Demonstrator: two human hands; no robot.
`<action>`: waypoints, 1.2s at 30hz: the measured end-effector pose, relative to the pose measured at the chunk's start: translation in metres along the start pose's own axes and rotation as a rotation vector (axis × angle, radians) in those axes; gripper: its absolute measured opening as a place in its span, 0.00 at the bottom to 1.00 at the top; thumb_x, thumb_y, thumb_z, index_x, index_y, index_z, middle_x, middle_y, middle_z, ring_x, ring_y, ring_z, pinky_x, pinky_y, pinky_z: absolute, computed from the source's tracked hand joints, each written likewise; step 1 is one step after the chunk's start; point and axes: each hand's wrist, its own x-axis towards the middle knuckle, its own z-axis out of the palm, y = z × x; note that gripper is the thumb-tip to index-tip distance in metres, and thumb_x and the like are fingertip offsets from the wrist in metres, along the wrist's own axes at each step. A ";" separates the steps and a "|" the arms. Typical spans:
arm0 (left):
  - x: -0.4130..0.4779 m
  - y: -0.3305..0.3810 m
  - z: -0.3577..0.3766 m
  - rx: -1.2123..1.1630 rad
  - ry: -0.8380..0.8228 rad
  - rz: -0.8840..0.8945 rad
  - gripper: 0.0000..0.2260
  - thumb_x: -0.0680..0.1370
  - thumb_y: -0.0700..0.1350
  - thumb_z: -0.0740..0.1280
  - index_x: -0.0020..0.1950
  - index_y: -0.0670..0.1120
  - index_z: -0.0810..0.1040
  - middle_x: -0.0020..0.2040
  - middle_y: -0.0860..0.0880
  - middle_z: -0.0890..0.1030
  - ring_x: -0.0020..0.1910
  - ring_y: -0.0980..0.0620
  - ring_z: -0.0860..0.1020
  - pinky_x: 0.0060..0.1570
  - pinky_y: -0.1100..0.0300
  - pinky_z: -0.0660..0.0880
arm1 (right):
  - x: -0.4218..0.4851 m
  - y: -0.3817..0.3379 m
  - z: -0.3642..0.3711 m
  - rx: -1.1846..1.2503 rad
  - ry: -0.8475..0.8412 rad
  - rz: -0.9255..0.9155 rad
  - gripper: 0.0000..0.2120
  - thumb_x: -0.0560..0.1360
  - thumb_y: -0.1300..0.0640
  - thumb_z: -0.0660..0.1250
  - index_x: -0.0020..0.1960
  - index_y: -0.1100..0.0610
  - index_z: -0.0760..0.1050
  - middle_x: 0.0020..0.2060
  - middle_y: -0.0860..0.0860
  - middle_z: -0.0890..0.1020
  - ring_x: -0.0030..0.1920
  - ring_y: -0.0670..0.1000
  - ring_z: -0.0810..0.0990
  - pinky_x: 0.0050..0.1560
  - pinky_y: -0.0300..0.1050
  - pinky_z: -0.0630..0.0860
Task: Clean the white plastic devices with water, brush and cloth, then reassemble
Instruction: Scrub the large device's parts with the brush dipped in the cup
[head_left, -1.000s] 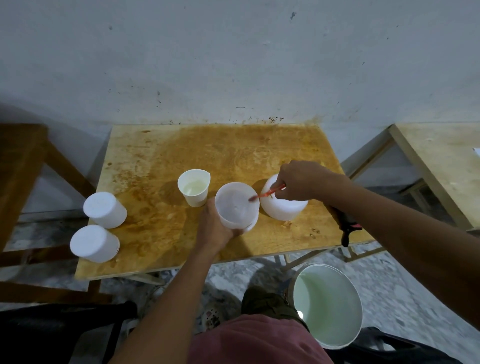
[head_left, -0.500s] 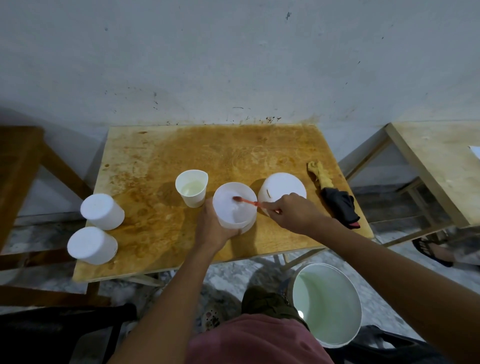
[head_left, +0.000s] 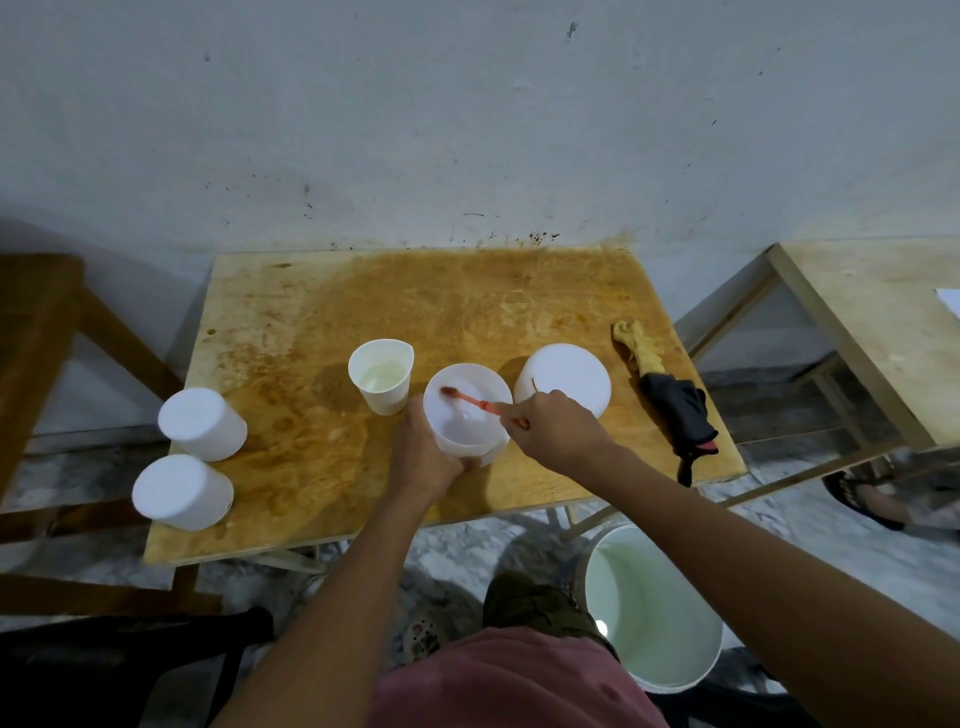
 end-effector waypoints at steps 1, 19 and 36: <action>0.000 0.000 0.000 -0.006 -0.005 -0.012 0.46 0.57 0.42 0.84 0.70 0.47 0.65 0.64 0.50 0.74 0.60 0.55 0.71 0.55 0.60 0.71 | 0.002 -0.002 0.000 -0.080 0.020 0.007 0.18 0.83 0.52 0.57 0.71 0.42 0.70 0.39 0.52 0.81 0.41 0.53 0.79 0.39 0.48 0.76; 0.002 -0.004 0.001 0.018 -0.002 -0.007 0.47 0.56 0.43 0.85 0.69 0.47 0.64 0.65 0.48 0.74 0.63 0.50 0.73 0.55 0.58 0.73 | -0.007 0.017 -0.016 0.042 -0.056 0.032 0.14 0.81 0.52 0.62 0.64 0.44 0.78 0.36 0.50 0.83 0.35 0.47 0.78 0.39 0.43 0.77; 0.006 -0.009 0.006 0.033 0.002 -0.020 0.44 0.58 0.51 0.84 0.69 0.51 0.65 0.63 0.52 0.76 0.61 0.53 0.75 0.54 0.62 0.74 | -0.029 0.003 0.011 0.178 -0.020 0.088 0.15 0.81 0.55 0.62 0.67 0.48 0.76 0.35 0.52 0.83 0.31 0.47 0.76 0.36 0.44 0.75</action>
